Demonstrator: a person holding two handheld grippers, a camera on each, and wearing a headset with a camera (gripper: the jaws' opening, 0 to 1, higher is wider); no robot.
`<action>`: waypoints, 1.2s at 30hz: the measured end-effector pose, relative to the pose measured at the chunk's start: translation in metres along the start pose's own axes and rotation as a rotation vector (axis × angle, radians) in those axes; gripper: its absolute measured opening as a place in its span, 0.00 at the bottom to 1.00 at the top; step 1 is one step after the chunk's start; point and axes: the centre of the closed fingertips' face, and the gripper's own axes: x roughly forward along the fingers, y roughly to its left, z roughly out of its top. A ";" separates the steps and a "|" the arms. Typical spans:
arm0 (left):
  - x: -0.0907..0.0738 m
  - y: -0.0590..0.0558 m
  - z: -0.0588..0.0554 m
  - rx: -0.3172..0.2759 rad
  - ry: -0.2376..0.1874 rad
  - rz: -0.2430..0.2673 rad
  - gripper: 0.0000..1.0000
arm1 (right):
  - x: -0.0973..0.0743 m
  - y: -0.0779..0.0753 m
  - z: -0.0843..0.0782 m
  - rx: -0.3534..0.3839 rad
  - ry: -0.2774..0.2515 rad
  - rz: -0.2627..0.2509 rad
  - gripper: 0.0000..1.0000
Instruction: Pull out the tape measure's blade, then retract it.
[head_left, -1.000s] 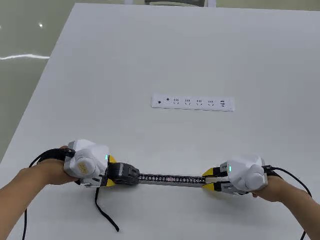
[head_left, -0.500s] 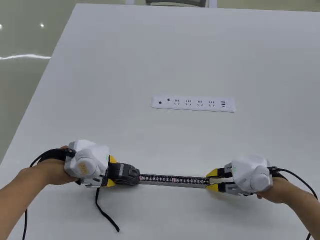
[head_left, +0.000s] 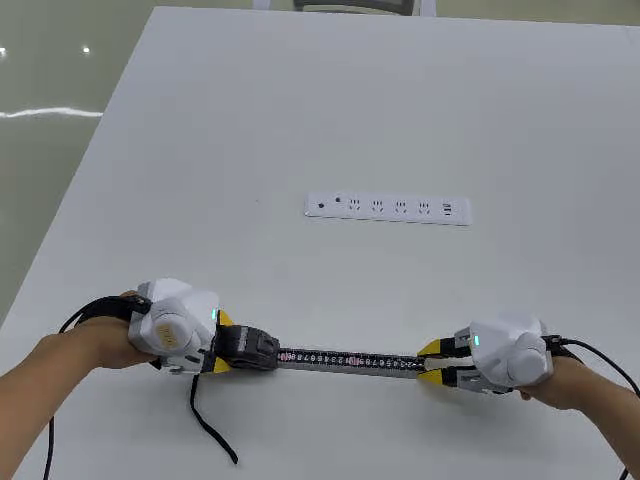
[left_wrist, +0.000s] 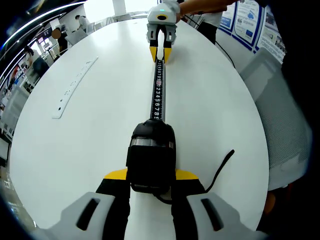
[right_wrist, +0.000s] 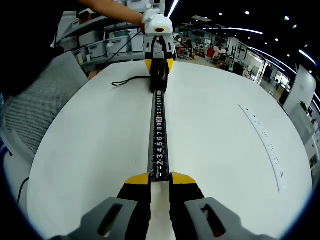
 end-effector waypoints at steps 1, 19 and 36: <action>0.000 0.000 0.000 0.000 0.000 0.000 0.27 | -0.001 0.000 0.000 0.000 0.001 -0.001 0.12; 0.001 0.000 -0.001 0.000 0.003 -0.001 0.27 | -0.008 0.000 -0.008 0.002 0.017 -0.002 0.12; 0.001 0.000 -0.001 -0.001 0.005 -0.001 0.27 | -0.016 0.000 -0.016 0.008 0.032 -0.004 0.12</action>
